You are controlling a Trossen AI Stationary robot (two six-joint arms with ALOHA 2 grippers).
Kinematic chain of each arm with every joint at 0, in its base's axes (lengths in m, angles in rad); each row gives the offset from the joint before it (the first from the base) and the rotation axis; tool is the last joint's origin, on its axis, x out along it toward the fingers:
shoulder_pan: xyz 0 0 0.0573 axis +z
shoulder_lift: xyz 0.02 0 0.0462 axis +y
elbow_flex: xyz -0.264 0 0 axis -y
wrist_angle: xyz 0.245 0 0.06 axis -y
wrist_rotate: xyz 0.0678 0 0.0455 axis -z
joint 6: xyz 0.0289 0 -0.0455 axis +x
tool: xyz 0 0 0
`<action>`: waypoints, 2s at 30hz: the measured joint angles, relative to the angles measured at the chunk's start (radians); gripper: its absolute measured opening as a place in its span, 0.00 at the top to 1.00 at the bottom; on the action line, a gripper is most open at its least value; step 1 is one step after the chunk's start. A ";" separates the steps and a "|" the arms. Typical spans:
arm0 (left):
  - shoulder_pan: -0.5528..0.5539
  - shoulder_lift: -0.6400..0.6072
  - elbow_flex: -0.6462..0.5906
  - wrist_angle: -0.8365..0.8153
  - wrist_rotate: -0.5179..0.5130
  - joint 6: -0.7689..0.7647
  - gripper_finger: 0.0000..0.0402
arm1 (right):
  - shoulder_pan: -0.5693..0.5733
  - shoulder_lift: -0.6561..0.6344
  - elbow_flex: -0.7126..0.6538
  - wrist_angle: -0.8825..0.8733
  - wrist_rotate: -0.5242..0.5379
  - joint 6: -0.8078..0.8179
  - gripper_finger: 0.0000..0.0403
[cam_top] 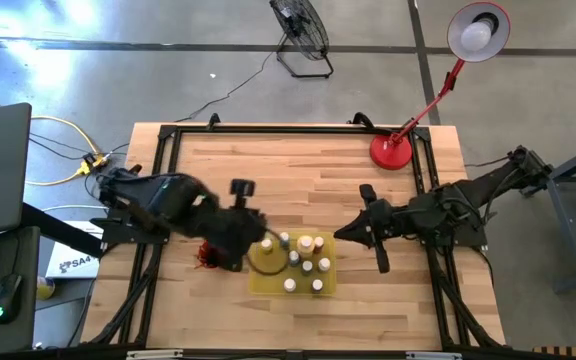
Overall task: Pick & Place Paint Supplies
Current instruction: Return to Home Position
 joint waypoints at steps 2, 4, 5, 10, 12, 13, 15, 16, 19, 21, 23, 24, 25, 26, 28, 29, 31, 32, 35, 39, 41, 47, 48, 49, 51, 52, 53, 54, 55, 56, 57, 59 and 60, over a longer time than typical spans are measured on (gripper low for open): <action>-0.032 -0.017 -0.006 -0.027 -0.037 -0.033 1.00 | -0.018 0.000 0.000 0.003 0.001 0.019 0.99; -0.068 -0.068 -0.036 -0.017 -0.045 -0.028 1.00 | -0.035 0.000 0.000 0.008 0.002 0.039 0.99; -0.087 -0.097 -0.052 -0.025 -0.050 -0.035 1.00 | -0.045 0.000 0.000 0.015 0.003 0.047 0.99; -0.174 -0.322 -0.247 -0.021 -0.141 -0.144 1.00 | -0.086 0.000 0.000 0.036 0.002 0.062 0.99; -0.199 -0.443 -0.381 -0.010 -0.198 -0.213 1.00 | -0.100 0.000 0.000 0.035 0.003 0.063 0.99; -0.209 -0.505 -0.459 0.014 -0.210 -0.247 1.00 | -0.105 0.000 0.000 0.033 0.007 0.063 0.99; -0.218 -0.640 -0.636 0.156 -0.211 -0.265 1.00 | -0.112 0.000 0.000 0.029 0.011 0.058 0.99; -0.217 -0.701 -0.731 0.265 -0.206 -0.231 1.00 | -0.116 0.000 0.000 0.029 0.011 0.051 0.99; -0.199 -0.882 -1.022 0.658 -0.120 -0.028 1.00 | -0.129 0.000 0.000 0.028 -0.011 0.029 0.99; -0.170 -0.979 -1.190 0.894 -0.041 0.084 1.00 | -0.147 0.000 0.000 0.028 -0.062 0.019 0.99; -0.126 -1.064 -1.319 1.064 0.009 0.121 1.00 | -0.177 0.000 0.000 0.027 -0.133 0.015 0.99; -0.104 -1.101 -1.368 1.129 0.027 0.123 1.00 | -0.198 0.000 0.000 0.028 -0.173 0.014 0.99; -0.080 -1.137 -1.411 1.171 0.042 0.120 1.00 | -0.223 0.000 0.000 0.028 -0.216 0.013 0.99; -0.056 -1.166 -1.445 1.190 0.056 0.117 1.00 | -0.251 0.000 0.000 0.029 -0.261 0.013 0.99; -0.005 -1.203 -1.496 1.208 0.081 0.115 1.00 | -0.314 0.000 0.000 0.034 -0.342 0.012 0.99; 0.022 -1.210 -1.511 1.210 0.093 0.115 1.00 | -0.345 0.000 0.000 0.037 -0.373 0.007 0.99; 0.075 -1.213 -1.534 1.208 0.156 0.124 1.00 | -0.404 -0.005 0.000 0.037 -0.426 -0.015 0.99; 0.101 -1.211 -1.539 1.205 0.192 0.134 1.00 | -0.428 -0.013 0.000 0.036 -0.445 -0.027 0.99; 0.179 -1.208 -1.541 1.207 0.263 0.155 1.00 | -0.492 -0.037 0.000 0.036 -0.495 -0.044 0.99; 0.292 -1.198 -1.541 1.215 0.297 0.201 1.00 | -0.552 -0.085 0.000 -0.014 -0.527 -0.043 0.99; 0.346 -1.181 -1.541 1.218 0.329 0.205 1.00 | -0.561 -0.116 0.000 -0.064 -0.504 -0.044 0.99; 0.478 -1.171 -1.539 1.217 0.446 0.198 1.00 | -0.524 -0.227 -0.064 -0.088 -0.360 -0.033 0.99; 0.493 -1.171 -1.539 1.215 0.452 0.197 1.00 | -0.514 -0.253 -0.097 -0.067 -0.330 -0.019 0.99; 0.506 -1.170 -1.539 1.214 0.458 0.197 1.00 | -0.501 -0.282 -0.137 -0.034 -0.301 -0.007 0.99; 0.528 -1.168 -1.540 1.208 0.476 0.196 1.00 | -0.474 -0.346 -0.229 0.035 -0.242 0.015 0.99; 0.536 -1.169 -1.540 1.207 0.482 0.196 1.00 | -0.460 -0.376 -0.272 0.068 -0.218 0.028 0.99; 0.544 -1.170 -1.539 1.211 0.491 0.194 1.00 | -0.448 -0.403 -0.312 0.100 -0.198 0.036 0.99; 0.549 -1.170 -1.539 1.212 0.501 0.193 1.00 | -0.437 -0.426 -0.348 0.119 -0.180 0.038 0.99; 0.554 -1.170 -1.539 1.211 0.504 0.193 1.00 | -0.430 -0.446 -0.379 0.129 -0.162 0.039 0.99; 0.559 -1.170 -1.539 1.211 0.505 0.193 1.00 | -0.428 -0.467 -0.407 0.133 -0.146 0.035 0.99; 0.563 -1.170 -1.539 1.210 0.505 0.193 1.00 | -0.429 -0.492 -0.435 0.134 -0.134 0.034 0.99; 0.572 -1.169 -1.539 1.210 0.506 0.193 1.00 | -0.429 -0.538 -0.482 0.147 -0.129 0.032 0.99; 0.573 -1.170 -1.539 1.210 0.506 0.189 1.00 | -0.430 -0.560 -0.501 0.162 -0.130 0.032 0.99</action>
